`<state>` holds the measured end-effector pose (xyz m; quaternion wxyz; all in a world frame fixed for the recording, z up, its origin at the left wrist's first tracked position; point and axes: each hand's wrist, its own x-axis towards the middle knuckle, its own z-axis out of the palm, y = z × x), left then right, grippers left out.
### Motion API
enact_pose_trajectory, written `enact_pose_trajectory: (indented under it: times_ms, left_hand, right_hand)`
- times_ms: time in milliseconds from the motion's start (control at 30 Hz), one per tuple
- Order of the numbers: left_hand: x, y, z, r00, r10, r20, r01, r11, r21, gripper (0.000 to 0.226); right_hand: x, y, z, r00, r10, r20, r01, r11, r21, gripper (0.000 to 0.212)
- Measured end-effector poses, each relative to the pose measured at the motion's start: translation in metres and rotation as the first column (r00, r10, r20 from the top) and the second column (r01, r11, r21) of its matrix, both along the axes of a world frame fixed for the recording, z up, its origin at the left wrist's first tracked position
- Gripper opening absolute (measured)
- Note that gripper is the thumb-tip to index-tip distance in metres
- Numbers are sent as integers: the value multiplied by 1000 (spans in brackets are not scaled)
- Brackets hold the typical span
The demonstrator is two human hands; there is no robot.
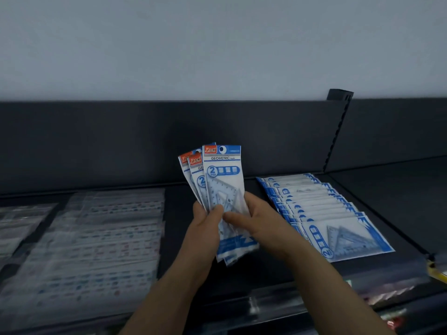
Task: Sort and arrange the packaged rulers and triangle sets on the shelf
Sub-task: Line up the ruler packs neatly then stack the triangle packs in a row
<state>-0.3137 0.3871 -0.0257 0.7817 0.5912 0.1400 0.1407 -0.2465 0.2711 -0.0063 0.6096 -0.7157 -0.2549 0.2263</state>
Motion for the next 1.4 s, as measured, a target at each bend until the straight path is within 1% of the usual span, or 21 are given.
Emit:
enact_pose_trajectory:
  times_ms: [100, 167, 233, 300, 367, 400, 467, 533, 633, 700, 767, 867, 900, 967, 1033, 1100, 1167, 1233, 1300, 1333, 1400]
  left_hand:
    - [1, -11, 2, 996, -85, 12, 83, 993, 85, 24]
    - [5, -18, 5, 995, -90, 48, 84, 989, 124, 37]
    - [11, -26, 10, 995, -30, 90, 21, 995, 101, 60]
    - [19, -37, 17, 994, 41, 100, -51, 993, 103, 82]
    - [27, -54, 23, 993, 87, 80, -99, 983, 153, 94]
    - [31, -63, 26, 993, 100, 69, -111, 976, 189, 95]
    - [37, -83, 26, 994, 102, 32, -107, 944, 313, 86]
    - [42, -103, 24, 997, 57, -51, -28, 890, 456, 69]
    - [47, -133, 14, 980, -47, -194, 147, 832, 535, 44]
    - [50, -151, 6, 965, -38, -261, 186, 799, 573, 28]
    - [53, -161, 0, 960, 16, -280, 161, 786, 597, 20]
    - [64, -160, -5, 959, 125, -255, 79, 745, 662, 21]
    - [67, -158, -5, 956, 151, -251, 63, 731, 680, 22]
    - [74, -156, -4, 952, 172, -252, 55, 715, 697, 23]
    - [77, -155, -2, 949, 171, -264, 64, 716, 695, 23]
    - [75, -155, 0, 950, 166, -263, 62, 727, 684, 24]
    - [71, -157, -1, 957, 177, -230, 26, 736, 676, 22]
    - [66, -160, -1, 956, 191, -222, 14, 726, 687, 17]
    - [63, -162, -4, 948, 216, -235, 19, 698, 716, 17]
    - [61, -160, -6, 939, 247, -240, 7, 684, 729, 20]
    - [60, -158, -10, 920, 307, -244, -16, 650, 760, 33]
  right_hand:
    - [10, -29, 14, 998, -23, 55, 25, 999, -34, 33]
    - [20, -55, 22, 995, -12, 97, 20, 996, -83, 37]
    - [32, -82, 31, 984, 29, 178, 3, 984, -177, 41]
    - [45, -112, 40, 966, 98, 238, -26, 957, -289, 43]
    - [58, -142, 50, 951, 183, 249, -70, 913, -403, 40]
    - [64, -156, 56, 936, 232, 265, -88, 883, -461, 37]
    - [77, -182, 64, 893, 321, 316, -85, 809, -581, 30]
    - [89, -202, 67, 847, 394, 357, -42, 719, -694, 23]
    - [102, -218, 58, 792, 510, 337, -4, 556, -831, 22]
    - [109, -222, 47, 790, 541, 289, -34, 509, -860, 23]
    - [115, -222, 38, 781, 555, 287, -51, 514, -856, 24]
    - [126, -217, 34, 779, 522, 347, -23, 577, -816, 24]
    - [129, -213, 34, 777, 510, 369, -10, 595, -803, 27]
    - [133, -208, 35, 770, 501, 394, 2, 616, -788, 40]
    - [134, -207, 35, 763, 514, 393, -1, 609, -793, 55]
    - [134, -210, 33, 761, 537, 363, -20, 579, -815, 66]
    - [134, -215, 29, 756, 567, 326, -56, 553, -831, 74]
    - [133, -221, 24, 759, 569, 316, -82, 565, -821, 80]
    - [131, -231, 19, 781, 518, 348, -64, 621, -781, 86]
    - [129, -237, 17, 804, 463, 374, -42, 671, -740, 88]
    - [127, -250, 9, 861, 290, 419, 38, 784, -620, 89]
